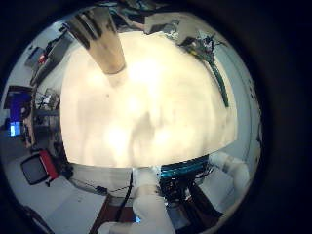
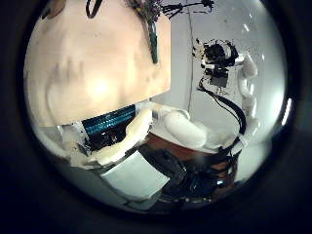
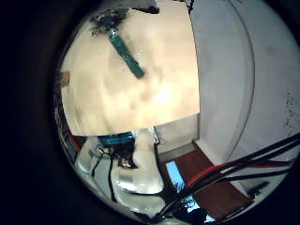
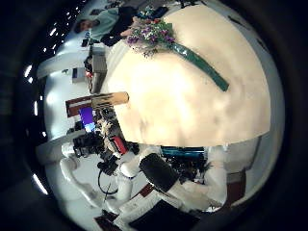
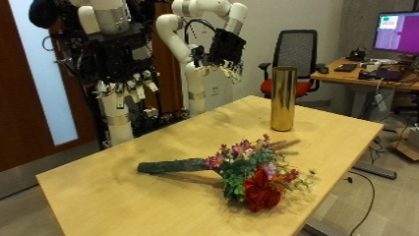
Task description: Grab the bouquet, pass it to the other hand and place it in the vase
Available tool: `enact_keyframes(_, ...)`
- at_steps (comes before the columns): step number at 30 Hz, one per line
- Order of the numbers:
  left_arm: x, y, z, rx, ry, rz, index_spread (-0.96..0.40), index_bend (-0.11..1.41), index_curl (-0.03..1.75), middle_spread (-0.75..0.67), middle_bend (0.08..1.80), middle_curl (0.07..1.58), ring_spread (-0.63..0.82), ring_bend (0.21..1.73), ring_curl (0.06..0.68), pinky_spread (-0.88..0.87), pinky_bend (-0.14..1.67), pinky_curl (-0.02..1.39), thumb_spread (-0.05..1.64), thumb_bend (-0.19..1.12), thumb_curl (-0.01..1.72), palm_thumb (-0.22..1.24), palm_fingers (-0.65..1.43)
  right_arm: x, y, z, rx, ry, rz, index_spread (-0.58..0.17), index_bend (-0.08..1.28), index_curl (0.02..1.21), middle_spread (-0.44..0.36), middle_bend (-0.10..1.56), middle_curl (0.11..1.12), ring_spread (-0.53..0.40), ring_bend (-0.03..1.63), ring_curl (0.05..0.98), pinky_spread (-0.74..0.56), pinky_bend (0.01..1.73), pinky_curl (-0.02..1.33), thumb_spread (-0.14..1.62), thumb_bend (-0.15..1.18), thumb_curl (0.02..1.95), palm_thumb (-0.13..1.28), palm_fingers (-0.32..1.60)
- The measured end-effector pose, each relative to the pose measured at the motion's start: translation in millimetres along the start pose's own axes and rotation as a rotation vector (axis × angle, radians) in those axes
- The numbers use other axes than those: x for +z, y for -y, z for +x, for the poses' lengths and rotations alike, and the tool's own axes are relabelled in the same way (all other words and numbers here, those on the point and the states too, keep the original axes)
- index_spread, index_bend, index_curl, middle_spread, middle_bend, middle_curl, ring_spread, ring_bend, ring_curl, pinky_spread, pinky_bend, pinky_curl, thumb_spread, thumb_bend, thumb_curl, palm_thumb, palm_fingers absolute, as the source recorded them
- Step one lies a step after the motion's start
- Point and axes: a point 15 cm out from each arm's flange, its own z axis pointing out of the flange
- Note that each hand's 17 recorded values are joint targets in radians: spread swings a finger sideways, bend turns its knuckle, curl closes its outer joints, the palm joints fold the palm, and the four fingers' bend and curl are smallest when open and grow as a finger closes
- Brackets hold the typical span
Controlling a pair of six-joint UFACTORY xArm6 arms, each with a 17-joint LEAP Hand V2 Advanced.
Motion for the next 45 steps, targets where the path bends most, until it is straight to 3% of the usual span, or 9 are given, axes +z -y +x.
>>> enact_keyframes(10,0.9,4.3,12.3,0.076,0.065,-0.03,0.22,0.23,0.45,0.49,0.2,0.32,0.59,0.44,0.192,0.55,0.16,0.19,0.92,-0.03,0.32,0.45,0.19,27.4,14.8,3.4,0.031,0.023,-0.091,-0.21,0.17,0.26,0.193,0.29,0.33,0.237,0.59,0.216,0.39,0.51,0.28,1.14,-0.02,0.28,0.3,0.19)
enact_keyframes(11,1.9,3.0,13.6,0.087,0.073,-0.035,0.23,0.23,0.45,0.49,0.2,0.32,0.59,0.44,0.192,0.55,0.17,0.19,0.92,-0.03,0.32,0.45,0.18,29.9,16.3,4.0,0.041,0.023,-0.1,-0.168,0.16,0.27,0.2,0.28,0.33,0.236,0.59,0.213,0.39,0.51,0.28,1.14,-0.02,0.28,0.3,0.19)
enact_keyframes(15,6.0,1.7,16.6,0.114,0.083,-0.047,0.23,0.23,0.45,0.48,0.19,0.31,0.59,0.43,0.192,0.55,0.17,0.19,0.92,-0.03,0.32,0.45,0.17,35.7,21.1,6.0,0.068,0.022,-0.112,-0.221,0.16,0.26,0.198,0.3,0.33,0.234,0.59,0.211,0.38,0.51,0.27,1.14,-0.02,0.28,0.3,0.2)
enact_keyframes(16,5.6,2.6,17.5,0.121,0.084,-0.048,0.23,0.24,0.45,0.48,0.19,0.31,0.58,0.43,0.192,0.55,0.17,0.19,0.92,-0.03,0.32,0.45,0.17,38.2,24.8,6.8,0.07,0.023,-0.111,-0.163,0.11,0.25,0.203,0.31,0.33,0.229,0.6,0.214,0.38,0.53,0.28,1.14,-0.02,0.28,0.3,0.18)
enact_keyframes(17,5.1,3.1,17.6,0.126,0.087,-0.049,0.23,0.24,0.45,0.48,0.19,0.31,0.58,0.43,0.192,0.55,0.17,0.19,0.92,-0.03,0.32,0.45,0.17,39.8,28.9,7.6,0.072,0.023,-0.105,-0.183,0.12,0.25,0.199,0.32,0.34,0.228,0.61,0.214,0.38,0.53,0.27,1.14,-0.02,0.28,0.3,0.18)
enact_keyframes(19,3.4,4.5,16.1,0.13,0.096,-0.046,0.22,0.24,0.45,0.48,0.19,0.31,0.58,0.43,0.193,0.55,0.17,0.19,0.92,-0.03,0.32,0.45,0.18,44.5,36.5,9.0,0.078,0.024,-0.101,-0.223,0.16,0.26,0.202,0.31,0.33,0.224,0.6,0.209,0.38,0.52,0.27,1.14,-0.02,0.28,0.3,0.2)
enact_keyframes(22,0.0,8.3,11.3,0.128,0.114,-0.033,0.22,0.25,0.46,0.47,0.19,0.31,0.58,0.43,0.192,0.55,0.17,0.2,0.92,-0.03,0.32,0.45,0.18,57.3,50.3,11.4,0.099,0.03,-0.108,-0.154,0.14,0.26,0.193,0.3,0.33,0.221,0.6,0.208,0.38,0.53,0.27,1.15,-0.02,0.28,0.3,0.19)
enact_keyframes(33,4.4,6.2,14.8,0.143,0.111,-0.041,0.21,0.25,0.45,0.46,0.19,0.31,0.58,0.42,0.195,0.55,0.17,0.19,0.92,-0.03,0.32,0.45,0.18,99.0,108.6,10.2,0.13,0.058,-0.031,-0.204,0.16,0.24,0.198,0.36,0.34,0.2,0.67,0.212,0.36,0.54,0.26,1.15,-0.02,0.28,0.31,0.22)
enact_keyframes(45,1.9,6.3,17.3,0.149,0.112,-0.034,0.21,0.25,0.45,0.46,0.2,0.3,0.58,0.42,0.197,0.54,0.17,0.2,0.92,-0.03,0.32,0.45,0.18,183.5,113.3,27.8,0.197,0.068,-0.062,-0.103,0.14,0.25,0.181,0.4,0.35,0.153,0.74,0.217,0.34,0.58,0.26,1.12,-0.02,0.31,0.4,0.23)
